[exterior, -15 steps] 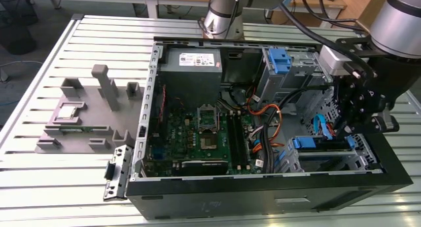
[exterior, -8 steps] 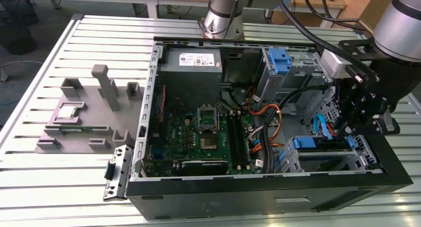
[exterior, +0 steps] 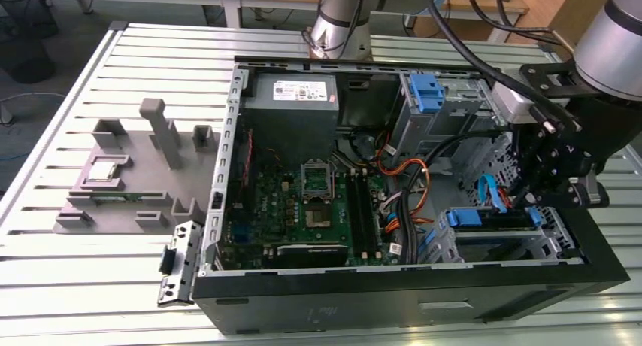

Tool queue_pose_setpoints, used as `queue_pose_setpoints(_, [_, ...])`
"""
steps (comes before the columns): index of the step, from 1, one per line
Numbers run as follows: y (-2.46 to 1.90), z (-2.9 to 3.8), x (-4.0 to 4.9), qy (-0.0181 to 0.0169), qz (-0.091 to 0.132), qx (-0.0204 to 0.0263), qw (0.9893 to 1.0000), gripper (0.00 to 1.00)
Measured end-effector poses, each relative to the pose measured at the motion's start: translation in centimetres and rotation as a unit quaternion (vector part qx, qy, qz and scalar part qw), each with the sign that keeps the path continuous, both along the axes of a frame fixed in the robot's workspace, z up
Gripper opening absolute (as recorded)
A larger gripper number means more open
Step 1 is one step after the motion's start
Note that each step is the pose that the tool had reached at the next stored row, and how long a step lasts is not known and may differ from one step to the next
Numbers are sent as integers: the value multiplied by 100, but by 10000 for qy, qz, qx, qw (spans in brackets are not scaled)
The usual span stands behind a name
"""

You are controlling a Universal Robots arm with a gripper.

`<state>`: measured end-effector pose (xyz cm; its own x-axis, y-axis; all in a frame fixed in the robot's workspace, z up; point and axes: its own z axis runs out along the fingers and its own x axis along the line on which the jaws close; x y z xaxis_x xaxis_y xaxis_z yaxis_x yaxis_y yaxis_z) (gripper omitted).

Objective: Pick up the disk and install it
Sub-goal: 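Insert the second disk wire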

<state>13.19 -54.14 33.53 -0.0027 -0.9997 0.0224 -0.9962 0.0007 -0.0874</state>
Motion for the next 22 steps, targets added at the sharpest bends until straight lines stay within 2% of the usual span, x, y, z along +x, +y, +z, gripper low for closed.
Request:
queue_pose_setpoints(1, [-1, 0, 0, 0, 0, 32, 10000, 24])
queue_pose_setpoints(2, [-3, 0, 0, 0, 0, 42, 10000, 24])
queue_pose_setpoints(10, [-48, 3, 9, 0, 0, 47, 10000, 24])
queue_pose_setpoints(14, [-54, -17, 9, 0, 0, 78, 10000, 24])
queue_pose_setpoints(18, [-60, -26, 9, 0, 0, 151, 9999, 24])
queue_pose_setpoints(22, [-70, -27, 9, 0, 0, 167, 9999, 24])
